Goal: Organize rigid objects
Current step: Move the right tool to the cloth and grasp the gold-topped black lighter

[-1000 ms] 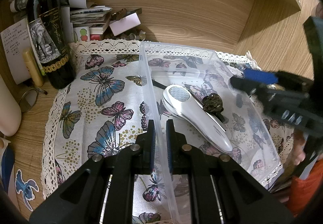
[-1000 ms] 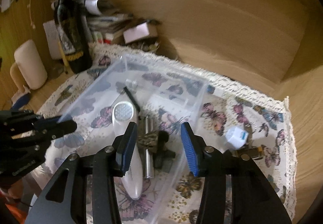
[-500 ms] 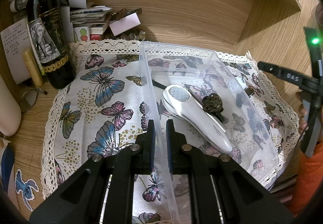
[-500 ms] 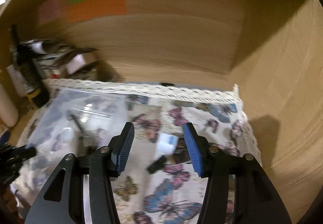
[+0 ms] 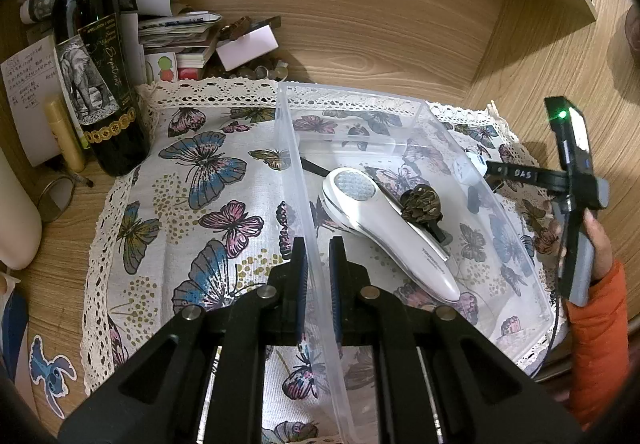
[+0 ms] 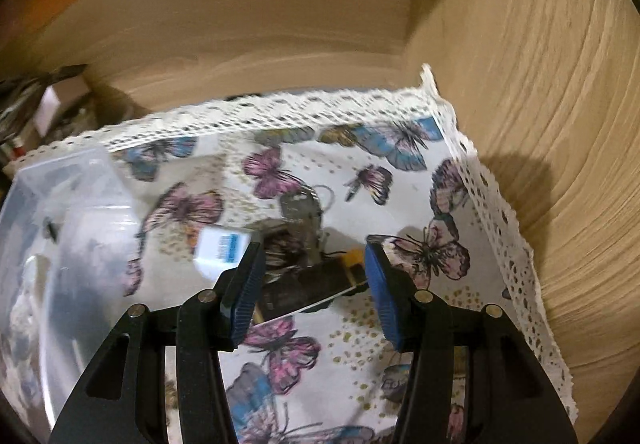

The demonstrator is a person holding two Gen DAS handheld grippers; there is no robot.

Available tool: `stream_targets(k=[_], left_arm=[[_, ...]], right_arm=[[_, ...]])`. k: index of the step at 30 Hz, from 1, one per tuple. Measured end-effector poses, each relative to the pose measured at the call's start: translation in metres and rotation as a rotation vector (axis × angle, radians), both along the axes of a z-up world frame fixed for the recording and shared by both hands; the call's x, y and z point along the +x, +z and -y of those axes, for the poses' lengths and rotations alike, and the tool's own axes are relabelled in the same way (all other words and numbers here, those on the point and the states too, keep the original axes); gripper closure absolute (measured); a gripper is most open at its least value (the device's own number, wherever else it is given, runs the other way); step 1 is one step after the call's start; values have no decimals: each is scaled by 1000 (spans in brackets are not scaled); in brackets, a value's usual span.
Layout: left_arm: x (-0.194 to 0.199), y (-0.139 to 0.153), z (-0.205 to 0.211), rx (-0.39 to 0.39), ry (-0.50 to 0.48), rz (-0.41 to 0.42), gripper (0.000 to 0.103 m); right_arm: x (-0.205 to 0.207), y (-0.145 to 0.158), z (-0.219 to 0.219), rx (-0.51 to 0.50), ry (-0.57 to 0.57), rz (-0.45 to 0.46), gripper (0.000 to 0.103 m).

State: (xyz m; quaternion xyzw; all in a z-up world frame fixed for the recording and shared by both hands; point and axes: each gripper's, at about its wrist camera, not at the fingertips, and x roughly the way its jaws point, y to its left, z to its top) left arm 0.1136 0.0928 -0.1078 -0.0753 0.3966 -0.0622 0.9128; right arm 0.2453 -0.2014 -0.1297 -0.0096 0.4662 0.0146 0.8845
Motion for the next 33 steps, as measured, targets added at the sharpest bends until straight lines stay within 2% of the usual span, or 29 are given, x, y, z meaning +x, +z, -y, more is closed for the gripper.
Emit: stream_targets(k=[7,10,13,15,17,22,28,33], left_arm=[[0,0,0,0,0,0,94],[0,0,0,1,0,0,94],[0,0,0,2,0,1,94],[0,0,0,0,0,1,94],[0,0,0,0,0,0,94],[0,0,0,1,0,0,94],[0,0,0,1,0,0,94],[0,0,0,0,0,0,94]], right_arm=[[0,-20,-1,-4,15,-58,50],[-8,-20,0,-10,25,-42,51],[-14,-18,3,1,34,-41,63],[-20,-15,7,10,36,-42,75],[-24,-12,12,24,37,-42,81],[-38,-7,27,17,32,-19,81],[-50,18,28,22,54,39,81],[-60,49,2,12,98,120,81]])
